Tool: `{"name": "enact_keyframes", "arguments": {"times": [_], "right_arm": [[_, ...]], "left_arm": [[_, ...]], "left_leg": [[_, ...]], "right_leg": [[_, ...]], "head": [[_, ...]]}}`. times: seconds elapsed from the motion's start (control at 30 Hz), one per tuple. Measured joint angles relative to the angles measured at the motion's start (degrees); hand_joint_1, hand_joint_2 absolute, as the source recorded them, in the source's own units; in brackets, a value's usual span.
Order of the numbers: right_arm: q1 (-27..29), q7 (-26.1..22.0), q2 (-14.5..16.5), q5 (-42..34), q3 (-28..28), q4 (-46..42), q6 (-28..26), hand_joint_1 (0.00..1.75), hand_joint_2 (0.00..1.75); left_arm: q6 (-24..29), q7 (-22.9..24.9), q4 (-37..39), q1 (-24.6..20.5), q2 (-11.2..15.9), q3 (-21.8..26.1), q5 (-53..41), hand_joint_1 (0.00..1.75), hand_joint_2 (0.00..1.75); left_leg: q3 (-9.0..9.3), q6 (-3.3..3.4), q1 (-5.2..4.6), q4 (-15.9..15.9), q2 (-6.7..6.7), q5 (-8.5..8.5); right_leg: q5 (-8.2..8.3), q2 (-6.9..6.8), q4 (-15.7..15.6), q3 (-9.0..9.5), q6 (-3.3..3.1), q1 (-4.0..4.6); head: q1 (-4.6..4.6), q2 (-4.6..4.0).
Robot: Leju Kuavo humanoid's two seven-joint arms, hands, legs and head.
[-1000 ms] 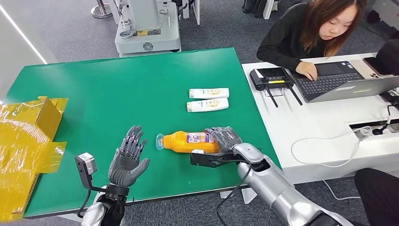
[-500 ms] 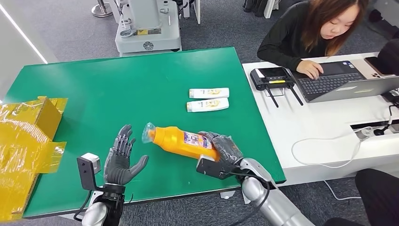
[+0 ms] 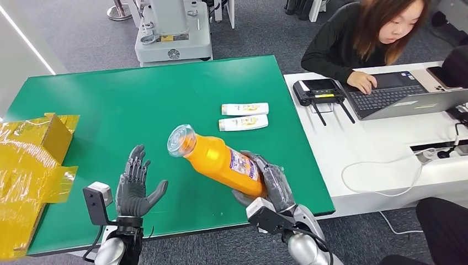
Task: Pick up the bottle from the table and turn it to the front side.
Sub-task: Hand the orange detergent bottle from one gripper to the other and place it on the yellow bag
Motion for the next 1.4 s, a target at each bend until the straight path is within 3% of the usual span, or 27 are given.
{"name": "enact_keyframes", "arguments": {"times": [0.27,0.53,0.8,1.4], "right_arm": [[-13.3,-5.2,4.9,-5.5,-1.3,13.5,0.0,1.75,1.75],[-22.2,-6.0,9.1,-5.4,-1.3,24.8,-0.3,1.75,1.75],[-25.6,-5.8,11.9,-4.0,-1.2,30.1,-0.4,1.75,1.75],[-29.9,-2.6,17.5,2.2,0.8,40.9,-2.2,1.75,1.75]], "left_arm": [[-9.0,3.6,-0.7,-7.7,-0.3,-1.1,2.4,0.0,1.75],[-12.5,5.5,-0.4,-14.2,-0.7,-2.5,7.4,0.0,1.75],[-13.5,5.7,2.3,-18.0,-1.3,-3.0,10.3,0.0,1.75],[-17.8,6.0,14.9,-25.5,-6.3,-3.9,16.4,0.0,1.75]], "left_leg": [[0.0,-0.02,0.0,0.0,0.05,0.25],[-0.04,-0.02,0.0,0.0,0.03,0.26],[-0.15,-0.03,0.01,0.0,0.04,0.26],[-0.2,-0.03,0.01,0.0,0.04,0.26]], "right_leg": [[0.21,0.03,0.1,-0.07,-0.1,0.0],[0.23,0.02,0.1,-0.13,-0.11,0.0],[0.22,0.02,0.1,-0.25,-0.11,0.0],[0.23,0.02,0.1,-0.31,-0.11,0.0]], "head": [[0.0,0.0],[-0.01,0.0],[-0.01,0.0],[-0.01,0.0]]}}
